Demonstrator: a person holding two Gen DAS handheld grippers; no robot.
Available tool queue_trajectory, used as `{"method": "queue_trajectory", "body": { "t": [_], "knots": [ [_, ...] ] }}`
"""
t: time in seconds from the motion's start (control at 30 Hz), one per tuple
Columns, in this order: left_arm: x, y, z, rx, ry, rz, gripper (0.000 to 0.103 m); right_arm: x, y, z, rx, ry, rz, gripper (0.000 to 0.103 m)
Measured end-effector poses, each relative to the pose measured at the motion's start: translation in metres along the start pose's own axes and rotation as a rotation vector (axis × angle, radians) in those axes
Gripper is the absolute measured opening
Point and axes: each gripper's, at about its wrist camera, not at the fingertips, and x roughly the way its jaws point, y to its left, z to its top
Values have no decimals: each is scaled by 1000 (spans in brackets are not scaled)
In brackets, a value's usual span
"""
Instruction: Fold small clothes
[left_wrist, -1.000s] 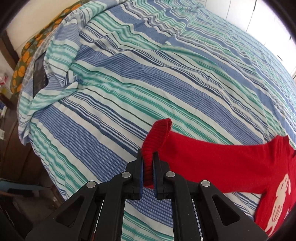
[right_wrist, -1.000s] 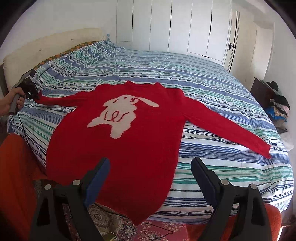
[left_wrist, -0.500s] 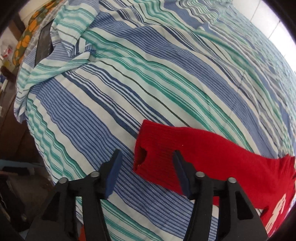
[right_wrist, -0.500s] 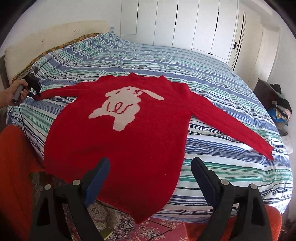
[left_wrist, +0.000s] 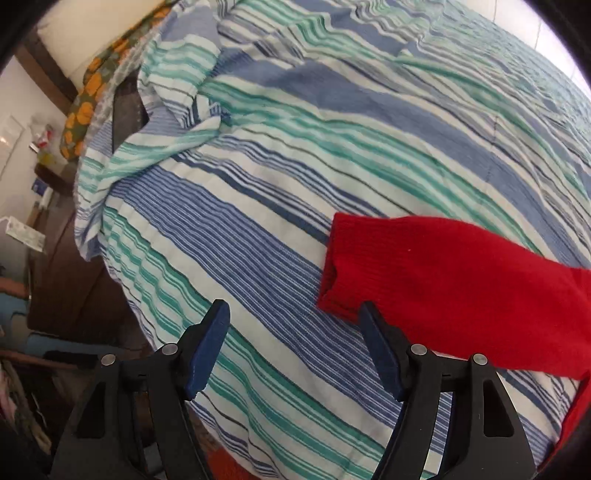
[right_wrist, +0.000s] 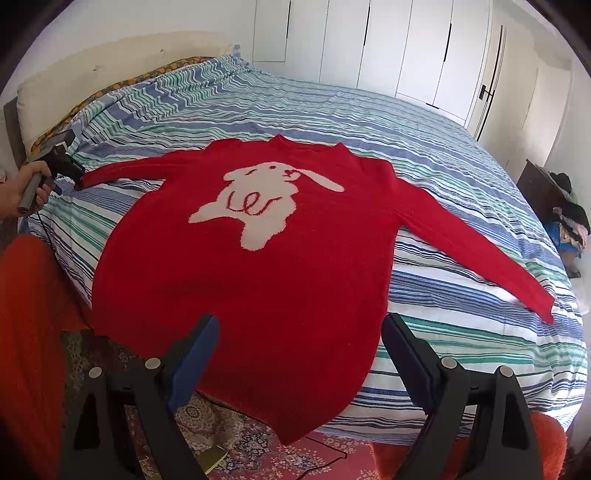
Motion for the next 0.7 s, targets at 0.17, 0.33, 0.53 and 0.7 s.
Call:
{"method": "queue_trajectory", "body": {
  "t": [0.17,0.33,0.53,0.7],
  "knots": [
    [-53,-64,1,153,-118,-245,82,8,1,1,-4,26,10,89],
    [-27,-143,-11,303,-54,-243,89,9,7,1,-19,26,26,89],
    [-6,-135,-31,329,23,-201,87,4,-7,-2,37,11,17,89],
    [-52,-145,-13,347,-87,-288,90,12,-15,-1,72,26,29,89]
  ]
}}
